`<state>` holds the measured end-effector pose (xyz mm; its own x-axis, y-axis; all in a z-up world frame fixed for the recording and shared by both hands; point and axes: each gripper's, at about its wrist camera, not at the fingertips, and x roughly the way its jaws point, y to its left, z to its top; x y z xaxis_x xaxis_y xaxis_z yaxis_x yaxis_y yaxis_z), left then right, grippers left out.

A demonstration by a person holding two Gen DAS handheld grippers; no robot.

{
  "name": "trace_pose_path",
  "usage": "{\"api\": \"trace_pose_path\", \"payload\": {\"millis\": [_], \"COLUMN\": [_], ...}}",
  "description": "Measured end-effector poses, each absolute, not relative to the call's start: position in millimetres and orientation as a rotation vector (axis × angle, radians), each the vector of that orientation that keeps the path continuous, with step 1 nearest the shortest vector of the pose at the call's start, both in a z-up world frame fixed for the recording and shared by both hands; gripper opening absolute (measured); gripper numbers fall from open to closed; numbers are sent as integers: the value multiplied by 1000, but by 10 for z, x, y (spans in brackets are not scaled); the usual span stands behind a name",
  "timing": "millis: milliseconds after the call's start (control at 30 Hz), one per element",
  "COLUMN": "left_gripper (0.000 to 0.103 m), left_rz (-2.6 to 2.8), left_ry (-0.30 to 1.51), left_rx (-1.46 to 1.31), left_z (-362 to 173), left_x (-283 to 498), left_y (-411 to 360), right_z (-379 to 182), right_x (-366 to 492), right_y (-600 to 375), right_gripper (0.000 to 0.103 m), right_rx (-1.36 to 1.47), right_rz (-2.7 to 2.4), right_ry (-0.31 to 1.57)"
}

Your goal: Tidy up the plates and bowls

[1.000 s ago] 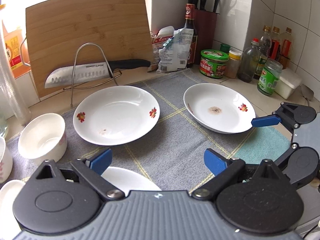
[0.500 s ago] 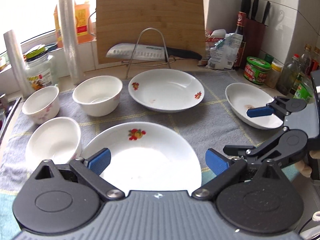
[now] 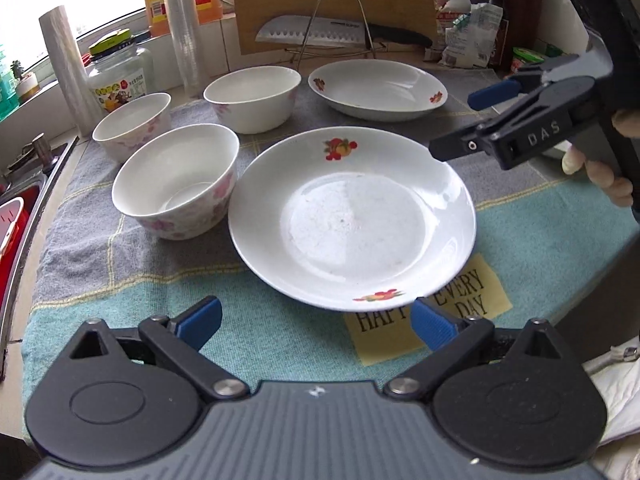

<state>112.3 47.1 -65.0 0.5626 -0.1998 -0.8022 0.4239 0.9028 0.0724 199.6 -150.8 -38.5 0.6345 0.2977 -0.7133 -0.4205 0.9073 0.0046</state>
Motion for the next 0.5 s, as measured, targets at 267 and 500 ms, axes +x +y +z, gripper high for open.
{"api": "trace_pose_path", "payload": {"millis": [267,500], "left_gripper": [100,102], "left_rz": [-476,-564], "left_ry": [928,926], "left_rx": [322,315], "left_z": [-867,-944], "left_x": [1303,1429], "left_y": [474,518], "right_z": [-605,-774], "right_x": [2089,2199], "right_y": [-1089,-1007], "right_gripper": [103,103], "right_rx": [-217,-149], "right_rz": [488,495], "right_ry": [872,959]}}
